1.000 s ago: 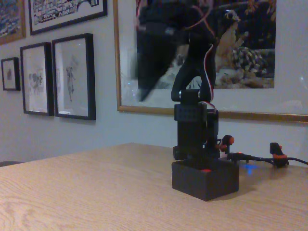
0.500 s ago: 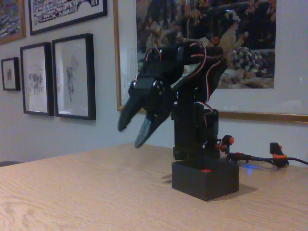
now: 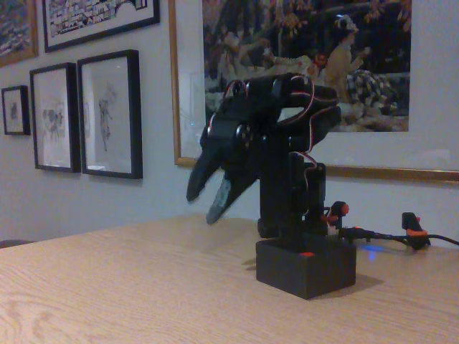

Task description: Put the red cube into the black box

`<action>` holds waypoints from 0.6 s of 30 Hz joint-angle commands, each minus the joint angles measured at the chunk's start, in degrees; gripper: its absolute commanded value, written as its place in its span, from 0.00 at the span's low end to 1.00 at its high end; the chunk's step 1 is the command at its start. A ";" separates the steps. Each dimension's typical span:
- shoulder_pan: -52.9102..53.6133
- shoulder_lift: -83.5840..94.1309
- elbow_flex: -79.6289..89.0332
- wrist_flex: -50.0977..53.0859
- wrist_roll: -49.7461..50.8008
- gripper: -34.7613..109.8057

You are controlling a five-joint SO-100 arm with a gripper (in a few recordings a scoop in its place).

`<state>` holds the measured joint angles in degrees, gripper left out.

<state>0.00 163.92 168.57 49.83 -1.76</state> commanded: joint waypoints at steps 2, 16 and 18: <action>0.35 2.02 -0.44 1.49 -0.88 0.38; -0.18 5.80 0.44 3.43 -0.88 0.38; 0.09 6.68 0.70 3.78 -0.70 0.38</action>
<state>-0.09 168.84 169.28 52.65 -1.76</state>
